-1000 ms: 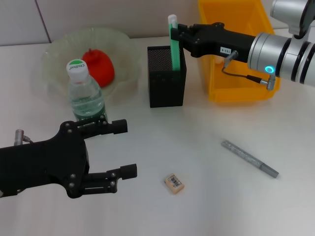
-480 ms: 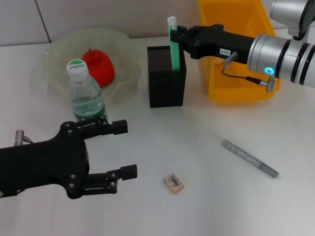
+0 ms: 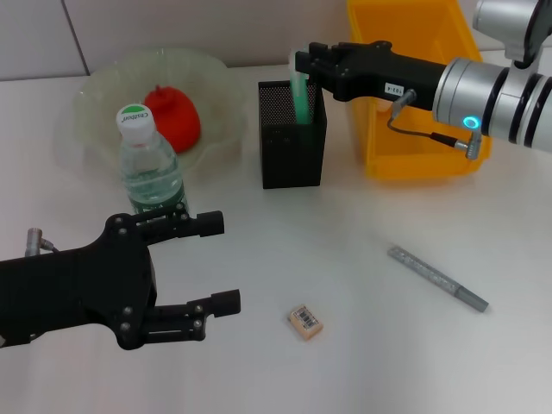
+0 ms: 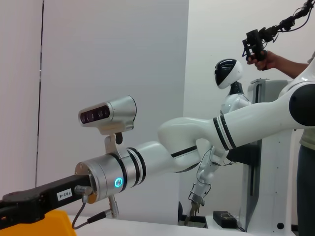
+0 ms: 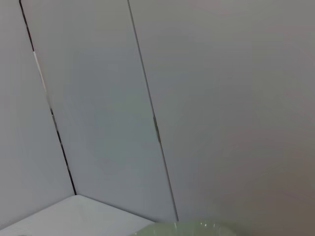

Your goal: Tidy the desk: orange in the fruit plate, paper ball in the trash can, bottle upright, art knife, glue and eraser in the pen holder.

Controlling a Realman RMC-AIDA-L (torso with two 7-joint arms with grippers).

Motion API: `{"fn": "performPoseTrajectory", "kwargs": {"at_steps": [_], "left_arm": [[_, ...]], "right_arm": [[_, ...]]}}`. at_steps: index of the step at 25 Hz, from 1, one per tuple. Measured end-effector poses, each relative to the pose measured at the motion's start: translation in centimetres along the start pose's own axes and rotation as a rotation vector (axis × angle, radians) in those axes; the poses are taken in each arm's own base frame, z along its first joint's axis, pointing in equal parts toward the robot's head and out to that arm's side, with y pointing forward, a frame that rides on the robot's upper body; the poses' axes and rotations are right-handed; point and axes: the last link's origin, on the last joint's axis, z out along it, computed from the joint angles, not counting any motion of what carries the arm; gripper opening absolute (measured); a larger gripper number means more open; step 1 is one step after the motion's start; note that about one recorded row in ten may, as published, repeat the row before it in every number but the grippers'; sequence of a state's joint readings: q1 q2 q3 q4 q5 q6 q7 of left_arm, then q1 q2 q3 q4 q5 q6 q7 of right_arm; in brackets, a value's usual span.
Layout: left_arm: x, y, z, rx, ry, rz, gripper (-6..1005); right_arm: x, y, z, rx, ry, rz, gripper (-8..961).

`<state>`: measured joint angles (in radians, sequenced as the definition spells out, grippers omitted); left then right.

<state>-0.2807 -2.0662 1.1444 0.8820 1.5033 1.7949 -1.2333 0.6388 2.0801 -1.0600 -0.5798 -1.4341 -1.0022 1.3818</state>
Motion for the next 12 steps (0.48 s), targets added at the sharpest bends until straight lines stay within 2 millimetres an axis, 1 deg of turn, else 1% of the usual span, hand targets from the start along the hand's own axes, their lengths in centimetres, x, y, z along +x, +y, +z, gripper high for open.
{"fn": "performPoseTrajectory", "kwargs": {"at_steps": [7,12], "left_arm": [[0.0,0.0,0.0,0.0,0.0,0.0,801],[0.0,0.0,0.0,0.0,0.0,0.0,801]], "right_arm": [[-0.02,-0.03,-0.15,-0.001,-0.005,0.004,273],[-0.13,-0.01,-0.22,-0.005,-0.009,0.001,496]]}}
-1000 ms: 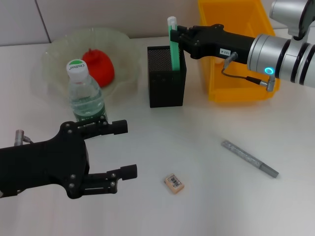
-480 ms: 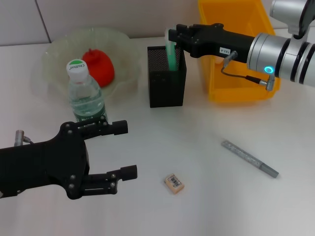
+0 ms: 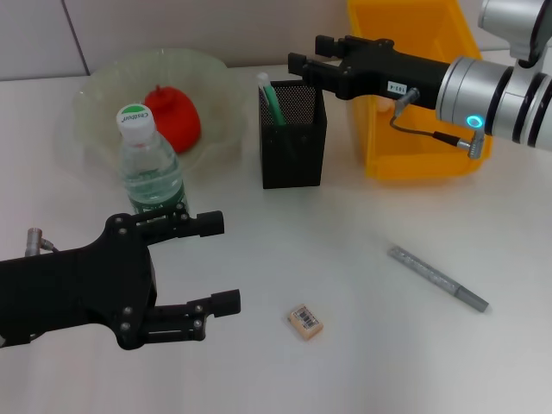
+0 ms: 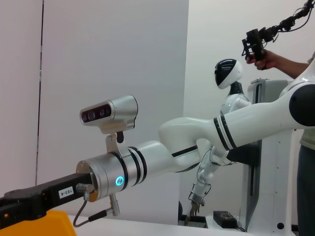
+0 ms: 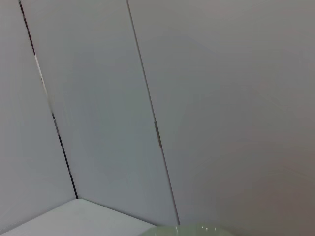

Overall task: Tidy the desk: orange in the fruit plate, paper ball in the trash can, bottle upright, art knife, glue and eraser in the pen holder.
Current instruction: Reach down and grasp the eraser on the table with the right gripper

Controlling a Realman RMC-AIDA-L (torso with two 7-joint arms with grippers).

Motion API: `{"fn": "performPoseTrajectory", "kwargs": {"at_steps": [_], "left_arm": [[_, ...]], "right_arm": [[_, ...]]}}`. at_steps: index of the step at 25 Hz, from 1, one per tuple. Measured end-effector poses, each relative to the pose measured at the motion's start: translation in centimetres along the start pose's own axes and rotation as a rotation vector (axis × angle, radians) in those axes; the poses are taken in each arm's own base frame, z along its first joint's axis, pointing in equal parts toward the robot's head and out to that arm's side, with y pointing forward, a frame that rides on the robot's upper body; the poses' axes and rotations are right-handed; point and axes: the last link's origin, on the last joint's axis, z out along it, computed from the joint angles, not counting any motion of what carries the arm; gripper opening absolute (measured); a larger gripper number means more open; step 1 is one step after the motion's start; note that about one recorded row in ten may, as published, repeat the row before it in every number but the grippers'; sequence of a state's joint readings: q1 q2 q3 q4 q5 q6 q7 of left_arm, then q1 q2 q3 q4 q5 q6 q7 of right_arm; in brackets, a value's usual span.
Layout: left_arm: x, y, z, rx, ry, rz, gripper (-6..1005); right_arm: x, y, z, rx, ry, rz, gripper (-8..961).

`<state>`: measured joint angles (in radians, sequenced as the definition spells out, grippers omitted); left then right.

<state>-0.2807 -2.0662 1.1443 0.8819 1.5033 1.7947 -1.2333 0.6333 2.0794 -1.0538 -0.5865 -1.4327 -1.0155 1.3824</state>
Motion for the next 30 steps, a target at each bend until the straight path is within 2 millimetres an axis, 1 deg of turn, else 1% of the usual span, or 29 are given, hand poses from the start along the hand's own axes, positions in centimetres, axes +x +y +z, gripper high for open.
{"fn": "performPoseTrajectory", "kwargs": {"at_steps": [6,9,16,21,25,28,29,30], "left_arm": [[0.0,0.0,0.0,0.002,0.0,-0.002,801],[-0.1,0.1,-0.1,0.003,0.0,-0.002,801],[0.0,0.0,0.0,0.003,0.0,-0.003,801],[0.1,-0.1,-0.2,0.006,-0.002,-0.005,801],[0.0,0.0,-0.6,0.016,-0.004,-0.005,801],[0.0,0.0,-0.9,0.018,-0.008,-0.003,801],[0.0,0.0,-1.0,0.019,-0.01,-0.002,801],[0.0,0.0,-1.2,0.018,-0.012,-0.002,801]], "right_arm": [[-0.5,0.2,-0.7,-0.025,-0.033,-0.009,607],[-1.0,0.1,-1.5,-0.036,-0.063,-0.016,708],[-1.1,0.3,-2.9,-0.059,-0.085,-0.018,708],[-1.0,0.5,-4.0,-0.076,-0.067,0.003,708],[-1.1,0.9,-5.0,-0.102,-0.012,-0.013,708],[-1.0,1.4,-5.6,-0.122,0.052,-0.03,708],[-1.0,1.6,-5.8,-0.134,0.101,-0.041,707],[-1.0,1.6,-5.8,-0.134,0.101,-0.041,707]]}}
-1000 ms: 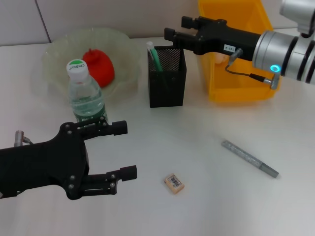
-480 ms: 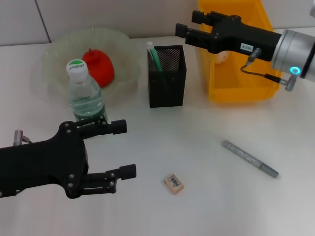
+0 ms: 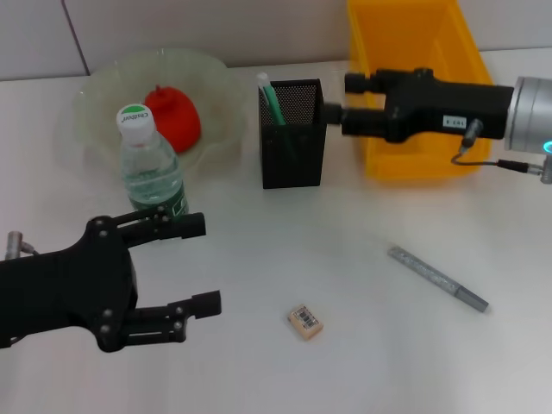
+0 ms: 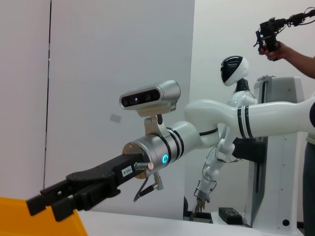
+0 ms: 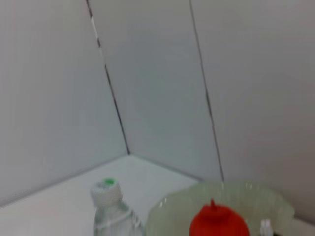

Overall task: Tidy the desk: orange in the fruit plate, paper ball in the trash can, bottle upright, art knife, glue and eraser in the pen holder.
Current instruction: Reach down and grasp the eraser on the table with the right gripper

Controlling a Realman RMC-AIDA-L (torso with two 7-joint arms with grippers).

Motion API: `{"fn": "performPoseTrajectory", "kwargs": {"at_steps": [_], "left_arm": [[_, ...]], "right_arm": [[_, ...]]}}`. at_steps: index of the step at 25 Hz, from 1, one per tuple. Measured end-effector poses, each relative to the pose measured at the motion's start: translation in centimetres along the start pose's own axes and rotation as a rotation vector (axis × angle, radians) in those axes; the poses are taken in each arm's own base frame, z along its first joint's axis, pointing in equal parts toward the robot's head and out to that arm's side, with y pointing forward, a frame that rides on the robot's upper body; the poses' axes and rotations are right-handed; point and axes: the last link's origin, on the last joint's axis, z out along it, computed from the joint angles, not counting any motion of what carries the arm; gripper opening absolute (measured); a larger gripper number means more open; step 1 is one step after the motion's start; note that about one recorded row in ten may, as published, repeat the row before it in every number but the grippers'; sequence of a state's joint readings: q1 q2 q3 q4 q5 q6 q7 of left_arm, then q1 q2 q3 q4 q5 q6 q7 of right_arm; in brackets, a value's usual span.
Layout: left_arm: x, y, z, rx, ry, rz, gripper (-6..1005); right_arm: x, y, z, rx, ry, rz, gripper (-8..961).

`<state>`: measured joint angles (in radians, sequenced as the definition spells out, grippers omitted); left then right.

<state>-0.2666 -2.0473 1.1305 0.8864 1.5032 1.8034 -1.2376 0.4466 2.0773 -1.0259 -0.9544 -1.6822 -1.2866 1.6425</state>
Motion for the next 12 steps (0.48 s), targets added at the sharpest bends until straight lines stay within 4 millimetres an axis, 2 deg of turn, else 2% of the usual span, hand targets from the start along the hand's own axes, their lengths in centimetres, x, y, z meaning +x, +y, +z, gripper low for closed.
{"fn": "performPoseTrajectory", "kwargs": {"at_steps": [6,12], "left_arm": [[-0.2,0.4,-1.1,0.009,-0.001,-0.008,801],[-0.5,0.9,-2.2,0.036,-0.002,-0.018,801]], "right_arm": [[-0.4,1.0,-1.0,-0.03,0.141,-0.031,707],[-1.3,3.4,-0.7,-0.053,0.307,-0.112,707]]}}
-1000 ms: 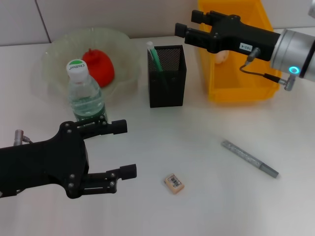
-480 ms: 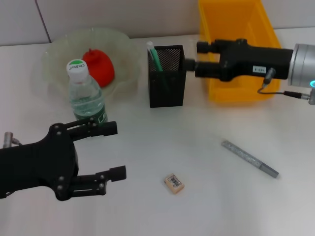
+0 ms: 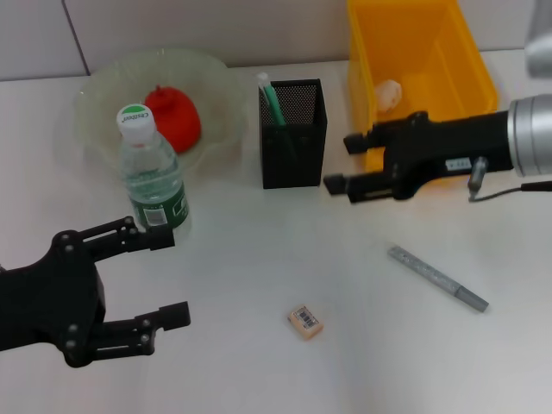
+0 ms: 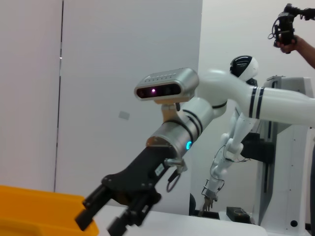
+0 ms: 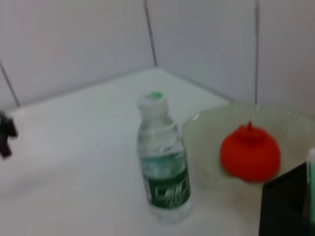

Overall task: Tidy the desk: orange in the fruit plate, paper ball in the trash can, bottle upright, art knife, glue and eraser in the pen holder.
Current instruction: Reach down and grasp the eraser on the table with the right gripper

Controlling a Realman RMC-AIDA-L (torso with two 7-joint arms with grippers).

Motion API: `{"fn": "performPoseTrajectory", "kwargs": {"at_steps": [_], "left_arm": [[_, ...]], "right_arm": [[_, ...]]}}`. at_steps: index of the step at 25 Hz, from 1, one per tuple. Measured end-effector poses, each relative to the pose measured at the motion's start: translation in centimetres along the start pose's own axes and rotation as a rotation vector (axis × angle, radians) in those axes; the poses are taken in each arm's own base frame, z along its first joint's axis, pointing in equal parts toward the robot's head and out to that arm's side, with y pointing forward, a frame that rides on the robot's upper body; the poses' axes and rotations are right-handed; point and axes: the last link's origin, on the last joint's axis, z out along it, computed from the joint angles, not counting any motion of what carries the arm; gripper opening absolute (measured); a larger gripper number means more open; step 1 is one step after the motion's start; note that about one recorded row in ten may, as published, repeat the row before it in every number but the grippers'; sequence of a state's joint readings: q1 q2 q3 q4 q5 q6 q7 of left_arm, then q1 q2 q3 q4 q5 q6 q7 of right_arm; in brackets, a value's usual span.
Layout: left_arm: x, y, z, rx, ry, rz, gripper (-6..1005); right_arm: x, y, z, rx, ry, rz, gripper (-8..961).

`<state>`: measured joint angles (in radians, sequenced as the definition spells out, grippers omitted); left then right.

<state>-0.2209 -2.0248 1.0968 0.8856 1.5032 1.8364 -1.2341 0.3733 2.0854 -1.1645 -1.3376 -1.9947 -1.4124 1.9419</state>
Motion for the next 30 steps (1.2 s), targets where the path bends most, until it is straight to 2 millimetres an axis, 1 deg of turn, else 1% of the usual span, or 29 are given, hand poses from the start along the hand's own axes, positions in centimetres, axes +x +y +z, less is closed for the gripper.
{"fn": "performPoseTrajectory", "kwargs": {"at_steps": [5,13,18,24,30], "left_arm": [[-0.2,0.5,-0.9,0.004,-0.006,0.011,801],[-0.2,1.2,-2.1,-0.002,-0.007,0.042,801],[-0.5,1.6,-2.3,-0.007,-0.007,0.056,801],[-0.8,1.8,-2.1,-0.012,-0.017,0.055,801],[-0.8,1.7,-2.0,-0.01,-0.016,0.054,801]], "right_arm": [[-0.9,2.1,0.7,0.01,0.121,-0.077,707],[-2.2,4.5,1.5,-0.042,0.251,-0.094,708],[-2.4,6.2,2.8,-0.038,0.354,-0.142,707],[-2.1,8.1,5.0,-0.054,0.478,-0.192,708],[-1.9,8.8,5.9,-0.041,0.539,-0.229,708]]}}
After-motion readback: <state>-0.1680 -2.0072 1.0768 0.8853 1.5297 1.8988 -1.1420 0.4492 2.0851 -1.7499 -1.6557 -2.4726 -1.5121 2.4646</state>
